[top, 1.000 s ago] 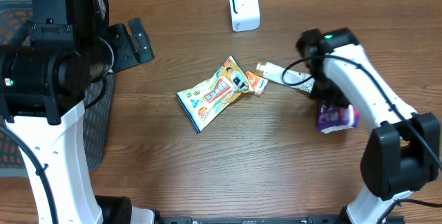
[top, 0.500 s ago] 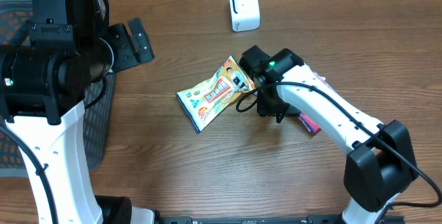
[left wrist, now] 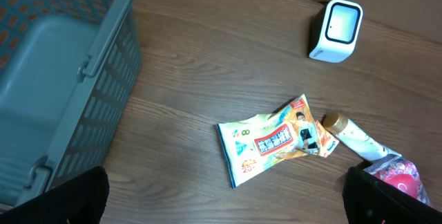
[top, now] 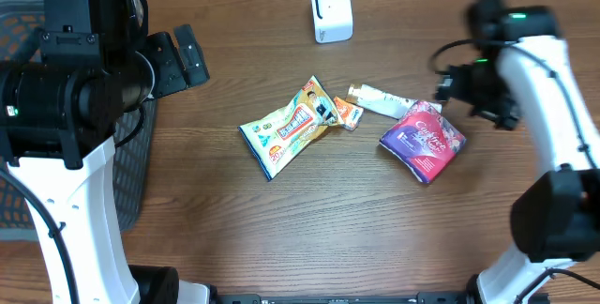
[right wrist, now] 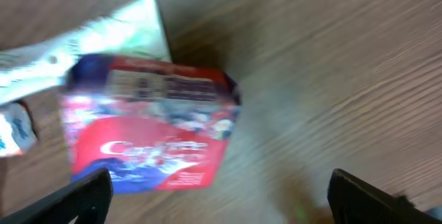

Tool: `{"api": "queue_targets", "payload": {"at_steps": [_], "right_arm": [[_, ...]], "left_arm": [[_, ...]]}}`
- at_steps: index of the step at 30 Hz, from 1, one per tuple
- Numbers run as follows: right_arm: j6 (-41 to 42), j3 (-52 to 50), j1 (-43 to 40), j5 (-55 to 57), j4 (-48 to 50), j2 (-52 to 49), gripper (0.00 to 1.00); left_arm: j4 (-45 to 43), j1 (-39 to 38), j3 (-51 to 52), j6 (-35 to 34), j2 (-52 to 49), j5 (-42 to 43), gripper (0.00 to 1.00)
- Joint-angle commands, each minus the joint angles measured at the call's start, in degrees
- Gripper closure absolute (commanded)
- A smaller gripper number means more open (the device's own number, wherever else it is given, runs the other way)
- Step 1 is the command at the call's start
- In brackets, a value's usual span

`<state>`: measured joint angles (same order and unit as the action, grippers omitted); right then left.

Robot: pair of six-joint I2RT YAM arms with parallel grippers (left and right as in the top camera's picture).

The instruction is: Scan the item barcode

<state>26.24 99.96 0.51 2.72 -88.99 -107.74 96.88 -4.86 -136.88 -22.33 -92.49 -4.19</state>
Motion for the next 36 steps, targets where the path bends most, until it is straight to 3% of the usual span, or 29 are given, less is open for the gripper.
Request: {"api": "queue_targets", "payload": {"at_steps": [1, 6, 15, 21, 27, 30, 36], "right_arm": [[-10.82, -4.02, -6.43, -15.85, -0.35, 1.05, 0.00], [-21.24, -11.34, -16.15, -31.85, 1.68, 2.95, 0.00], [-21.77, -33.48, -25.38, -40.22, 16.46, 18.80, 0.00], [-15.02, -47.52, -24.57, -41.83, 33.33, 25.70, 0.00], [-6.19, -58.69, -22.12, -41.88, 49.51, 24.20, 0.12], [-4.94, -61.46, -20.90, -43.19, 55.89, 23.21, 0.20], [-5.01, -62.20, -17.62, -43.32, 61.44, 21.40, 0.21]], "left_arm": [[-0.09, 0.07, -0.11, 0.50, -0.09, -0.72, 0.00], [-0.09, 0.07, -0.11, 0.50, -0.09, -0.72, 0.00], [-0.09, 0.07, -0.11, 0.50, -0.09, -0.72, 0.00], [-0.09, 0.07, -0.11, 0.50, -0.09, -0.72, 0.00], [-0.09, 0.07, -0.11, 0.48, -0.09, -0.72, 0.00], [-0.09, 0.07, -0.11, 0.50, -0.09, -0.70, 0.00], [-0.09, 0.07, -0.11, 0.50, -0.09, -0.70, 0.00]]}}
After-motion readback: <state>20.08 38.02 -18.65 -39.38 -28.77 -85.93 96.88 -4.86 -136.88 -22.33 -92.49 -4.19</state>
